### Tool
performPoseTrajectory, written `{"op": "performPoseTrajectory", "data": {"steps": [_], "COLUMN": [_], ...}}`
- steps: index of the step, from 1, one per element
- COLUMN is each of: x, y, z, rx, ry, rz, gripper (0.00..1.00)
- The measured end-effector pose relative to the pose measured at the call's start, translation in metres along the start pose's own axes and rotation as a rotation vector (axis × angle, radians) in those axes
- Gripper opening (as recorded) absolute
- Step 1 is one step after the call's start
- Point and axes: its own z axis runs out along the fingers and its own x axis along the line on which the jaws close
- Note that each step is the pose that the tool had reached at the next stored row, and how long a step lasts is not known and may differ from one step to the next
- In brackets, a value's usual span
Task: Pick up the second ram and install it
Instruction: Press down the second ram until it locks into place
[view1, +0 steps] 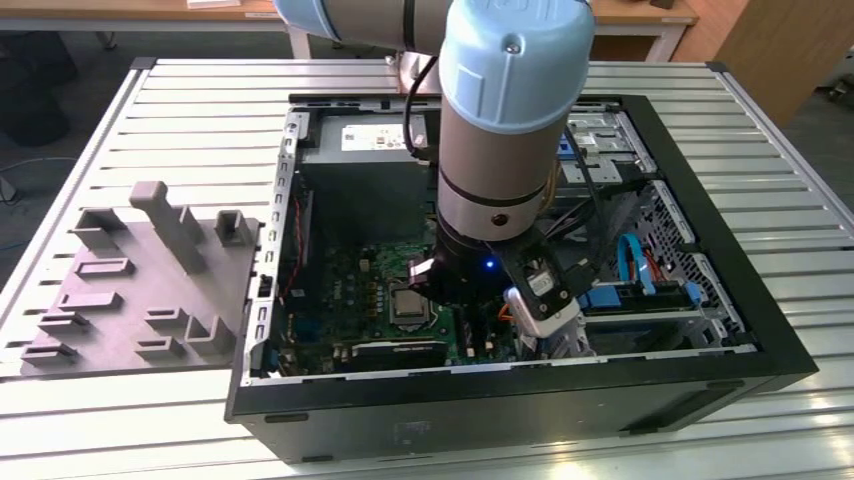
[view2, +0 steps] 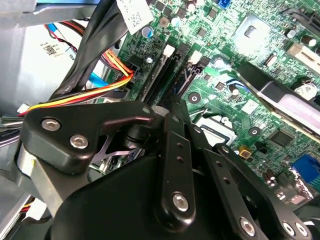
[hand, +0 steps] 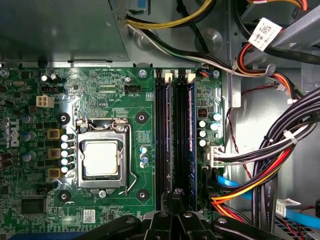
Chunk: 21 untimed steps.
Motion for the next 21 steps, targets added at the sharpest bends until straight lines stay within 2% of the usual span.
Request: {"op": "performPoseTrajectory", "data": {"steps": [10,21], "x": [0.0002,0.0003], "y": [-0.0001,-0.0001], "z": [0.0049,0.0062], "rx": [0.0001,0.0000], "ry": [0.0000,0.0000], "rz": [0.000,0.000], "gripper": [0.11,0.11]}}
